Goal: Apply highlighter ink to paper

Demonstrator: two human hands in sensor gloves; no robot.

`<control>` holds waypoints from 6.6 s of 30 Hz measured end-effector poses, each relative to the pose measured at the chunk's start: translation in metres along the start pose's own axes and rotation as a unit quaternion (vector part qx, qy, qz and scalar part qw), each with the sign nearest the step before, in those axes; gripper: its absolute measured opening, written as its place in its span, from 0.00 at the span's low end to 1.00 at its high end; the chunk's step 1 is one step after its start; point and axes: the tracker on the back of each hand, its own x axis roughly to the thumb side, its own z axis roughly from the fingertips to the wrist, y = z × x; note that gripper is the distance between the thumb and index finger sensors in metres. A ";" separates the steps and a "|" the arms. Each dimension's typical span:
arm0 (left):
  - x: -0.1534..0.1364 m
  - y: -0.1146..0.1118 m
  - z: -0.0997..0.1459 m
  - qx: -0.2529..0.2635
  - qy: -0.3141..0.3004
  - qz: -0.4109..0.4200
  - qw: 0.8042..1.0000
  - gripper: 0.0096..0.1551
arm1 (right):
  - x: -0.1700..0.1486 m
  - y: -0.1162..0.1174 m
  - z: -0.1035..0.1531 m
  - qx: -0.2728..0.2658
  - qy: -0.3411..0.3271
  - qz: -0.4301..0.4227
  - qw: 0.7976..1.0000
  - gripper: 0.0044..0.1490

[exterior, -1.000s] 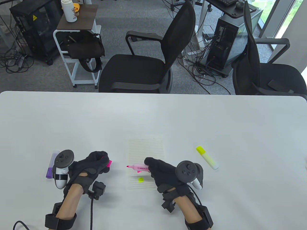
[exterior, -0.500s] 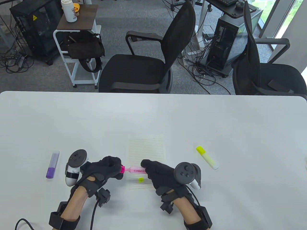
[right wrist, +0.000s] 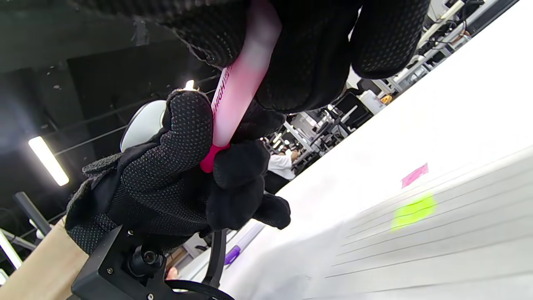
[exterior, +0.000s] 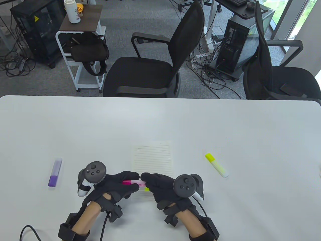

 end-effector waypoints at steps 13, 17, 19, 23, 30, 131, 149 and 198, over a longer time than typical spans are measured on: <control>0.017 -0.010 0.000 -0.010 -0.103 -0.015 0.995 0.29 | 0.014 -0.005 0.001 0.001 -0.044 0.028 0.999 0.25; 0.024 -0.011 0.002 0.016 -0.119 -0.036 0.992 0.30 | 0.014 -0.006 0.000 0.001 -0.041 0.002 0.999 0.25; 0.017 -0.014 0.000 0.011 -0.096 -0.013 0.995 0.30 | 0.012 -0.006 -0.001 0.010 -0.026 0.002 1.000 0.25; 0.018 -0.013 -0.003 0.001 -0.084 -0.052 0.995 0.30 | 0.007 -0.009 -0.003 0.016 0.003 0.032 0.999 0.26; 0.008 0.019 0.010 0.123 0.019 -0.172 0.977 0.28 | -0.014 -0.023 0.003 -0.030 0.035 -0.028 0.999 0.34; 0.051 -0.017 0.011 0.004 -0.110 -0.193 0.975 0.30 | 0.005 -0.004 -0.001 0.006 -0.048 0.026 0.999 0.29; 0.063 -0.002 0.016 0.032 -0.155 -0.127 0.979 0.29 | 0.022 -0.014 0.002 -0.032 -0.133 -0.027 0.990 0.27; -0.079 0.085 0.014 0.060 0.362 -0.271 0.890 0.40 | -0.023 -0.052 0.012 -0.074 0.047 0.055 0.995 0.26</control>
